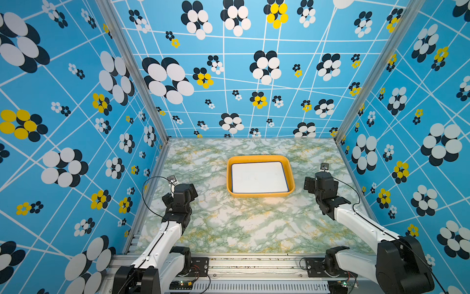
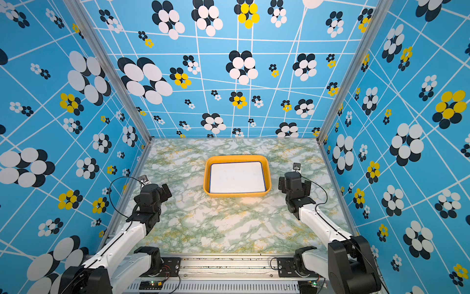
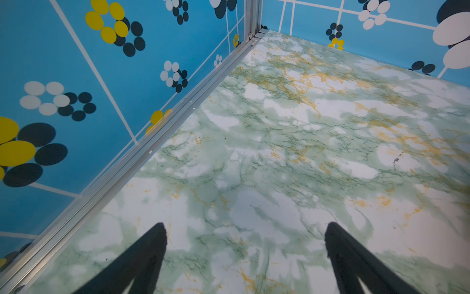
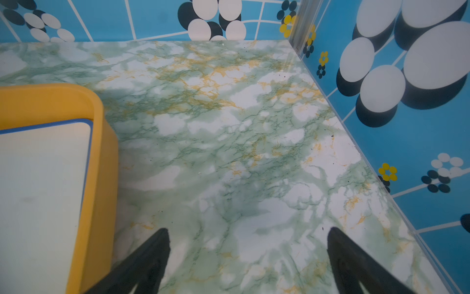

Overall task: Put the whiteboard into the storage box
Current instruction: Reset both arms

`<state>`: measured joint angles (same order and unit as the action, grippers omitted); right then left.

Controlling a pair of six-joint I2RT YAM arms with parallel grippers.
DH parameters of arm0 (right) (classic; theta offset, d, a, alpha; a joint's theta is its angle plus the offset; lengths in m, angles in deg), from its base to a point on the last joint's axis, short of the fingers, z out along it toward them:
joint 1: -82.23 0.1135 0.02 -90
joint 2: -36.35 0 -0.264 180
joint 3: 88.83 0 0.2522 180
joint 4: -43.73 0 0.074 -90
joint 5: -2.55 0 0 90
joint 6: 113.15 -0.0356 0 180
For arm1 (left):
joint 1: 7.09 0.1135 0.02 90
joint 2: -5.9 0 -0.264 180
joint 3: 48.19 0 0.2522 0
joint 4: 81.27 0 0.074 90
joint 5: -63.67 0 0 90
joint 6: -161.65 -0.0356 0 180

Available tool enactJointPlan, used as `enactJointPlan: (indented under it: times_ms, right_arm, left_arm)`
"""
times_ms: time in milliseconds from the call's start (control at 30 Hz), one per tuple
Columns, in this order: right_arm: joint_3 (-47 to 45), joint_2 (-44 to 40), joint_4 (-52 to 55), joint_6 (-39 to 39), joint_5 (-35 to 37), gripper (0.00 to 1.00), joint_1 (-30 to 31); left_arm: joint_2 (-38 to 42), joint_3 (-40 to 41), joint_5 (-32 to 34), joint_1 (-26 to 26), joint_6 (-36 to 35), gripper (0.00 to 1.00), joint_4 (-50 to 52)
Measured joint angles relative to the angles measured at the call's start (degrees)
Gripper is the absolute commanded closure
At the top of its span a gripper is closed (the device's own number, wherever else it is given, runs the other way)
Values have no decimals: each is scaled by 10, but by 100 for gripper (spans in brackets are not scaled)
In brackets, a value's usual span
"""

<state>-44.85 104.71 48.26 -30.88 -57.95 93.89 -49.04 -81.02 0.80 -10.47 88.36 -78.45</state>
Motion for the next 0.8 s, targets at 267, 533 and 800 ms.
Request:
enactJointPlan:
  times_ms: [267, 533, 800]
  right_arm:
    - [-45, 95, -198, 31, 1, 1, -31]
    - [-78, 179, -359, 53, -13, 1, -43]
    - [-157, 221, -528, 74, -75, 1, -43]
  left_arm:
    - [-97, 22, -9, 0, -58, 1, -158]
    - [-221, 23, -71, 0, -107, 0, -342]
    - [-323, 17, -123, -5, -148, 1, -437]
